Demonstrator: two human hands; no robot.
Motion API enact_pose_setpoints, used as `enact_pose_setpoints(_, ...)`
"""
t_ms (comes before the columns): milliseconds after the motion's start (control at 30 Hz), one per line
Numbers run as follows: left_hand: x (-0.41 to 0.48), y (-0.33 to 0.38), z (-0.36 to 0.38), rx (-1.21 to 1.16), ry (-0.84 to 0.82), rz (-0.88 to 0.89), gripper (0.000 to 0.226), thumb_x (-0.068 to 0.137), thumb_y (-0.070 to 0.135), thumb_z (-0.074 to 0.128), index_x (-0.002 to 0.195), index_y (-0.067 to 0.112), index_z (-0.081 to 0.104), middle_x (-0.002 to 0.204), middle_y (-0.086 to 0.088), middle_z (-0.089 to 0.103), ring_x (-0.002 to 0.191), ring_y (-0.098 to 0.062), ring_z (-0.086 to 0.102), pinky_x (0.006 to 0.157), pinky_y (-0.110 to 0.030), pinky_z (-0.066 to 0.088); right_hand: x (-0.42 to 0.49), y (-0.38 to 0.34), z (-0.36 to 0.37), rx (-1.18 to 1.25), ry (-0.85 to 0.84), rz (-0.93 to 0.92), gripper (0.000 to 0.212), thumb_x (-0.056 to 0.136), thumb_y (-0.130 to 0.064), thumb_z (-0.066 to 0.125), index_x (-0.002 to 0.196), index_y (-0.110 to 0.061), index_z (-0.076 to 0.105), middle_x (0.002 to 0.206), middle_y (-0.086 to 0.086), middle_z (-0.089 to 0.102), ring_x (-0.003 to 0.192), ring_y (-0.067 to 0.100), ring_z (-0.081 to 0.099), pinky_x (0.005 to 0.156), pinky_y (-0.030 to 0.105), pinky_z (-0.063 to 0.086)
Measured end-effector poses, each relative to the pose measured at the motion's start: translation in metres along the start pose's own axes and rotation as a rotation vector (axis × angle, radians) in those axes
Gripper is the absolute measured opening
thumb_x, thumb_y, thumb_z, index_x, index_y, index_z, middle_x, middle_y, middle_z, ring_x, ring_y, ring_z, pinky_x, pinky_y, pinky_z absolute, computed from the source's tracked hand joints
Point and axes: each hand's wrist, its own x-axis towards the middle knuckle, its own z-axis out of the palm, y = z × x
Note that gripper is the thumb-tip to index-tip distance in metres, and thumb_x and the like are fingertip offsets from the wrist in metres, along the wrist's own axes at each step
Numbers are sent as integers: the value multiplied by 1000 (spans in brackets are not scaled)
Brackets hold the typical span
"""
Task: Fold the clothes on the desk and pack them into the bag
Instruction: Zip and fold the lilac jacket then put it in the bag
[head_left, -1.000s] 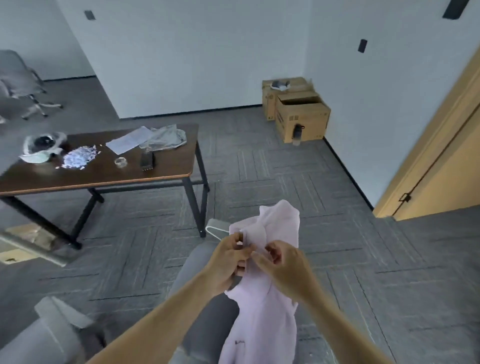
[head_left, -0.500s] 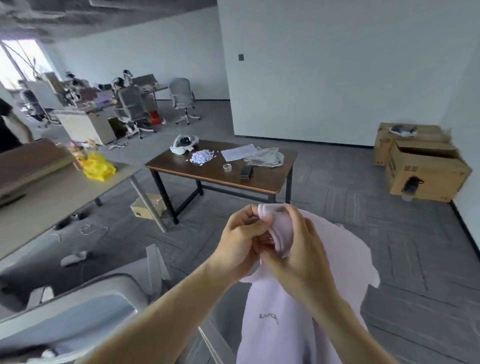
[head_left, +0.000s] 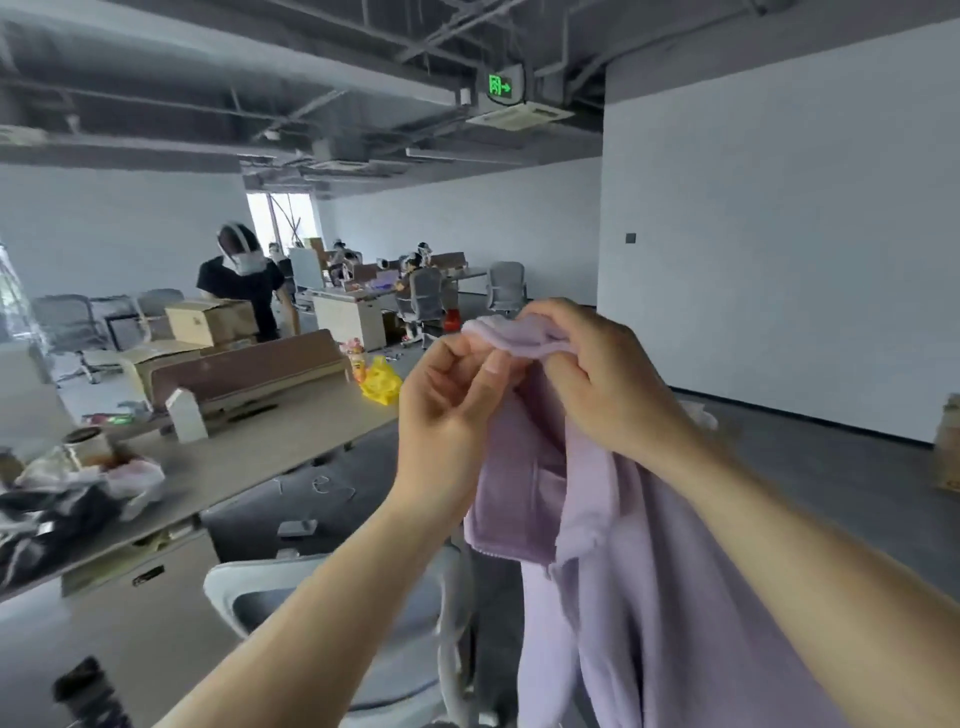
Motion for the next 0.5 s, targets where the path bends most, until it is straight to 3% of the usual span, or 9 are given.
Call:
enact_pose_setpoints(100,-16,48,-77,350,20,88,22,89,-10,65,104,5,61,104,-6,71,102,-20,69,92,-29,53,35,-57,43,53,-48,-90,41,82,-6,44,118,-6,64,103,0,68,86,-6,48,72,-2,33)
enact_pose_setpoints(167,-30,73,-131,685,96,147,34,82,0,76,105,18,57,100,6,68,91,-16,67,81,-26,53,51,-97,81,110,-128,-146,44,81,-9,41,118,-6,64,101,-5,63,83,-9,49,71,-3,33)
enact_pose_setpoints(233,-45,94,-183,966,279,137,48,74,12,85,103,27,49,95,7,59,81,-15,57,70,-22,47,64,-134,120,162,-200,-196,39,86,-6,45,120,-7,64,100,-8,61,76,-17,51,69,-2,34)
enact_pose_setpoints(300,-60,114,-233,1118,423,44,62,67,21,89,108,29,43,102,6,50,88,-17,49,74,-25,42,77,-166,159,197,-242,-253,35,90,2,50,120,-8,64,101,-9,61,76,-22,50,68,0,35)
enact_pose_setpoints(400,-84,142,-317,1326,485,-159,79,66,38,87,128,28,39,115,8,49,105,-17,47,88,-39,43,95,-207,220,239,-323,-336,34,90,2,52,118,-13,65,101,-10,62,84,-4,55,69,5,38)
enact_pose_setpoints(433,-92,154,-346,1355,490,-245,75,65,45,85,126,28,44,110,7,56,100,-18,52,84,-38,45,100,-218,241,251,-347,-360,32,90,2,53,115,-13,65,98,-8,63,82,2,56,67,6,39)
enact_pose_setpoints(500,-105,181,-395,1421,497,-409,53,60,58,73,102,27,62,81,8,66,82,-21,62,64,-28,46,111,-237,284,272,-393,-404,29,89,2,56,112,-12,65,94,-5,64,78,5,57,63,8,41)
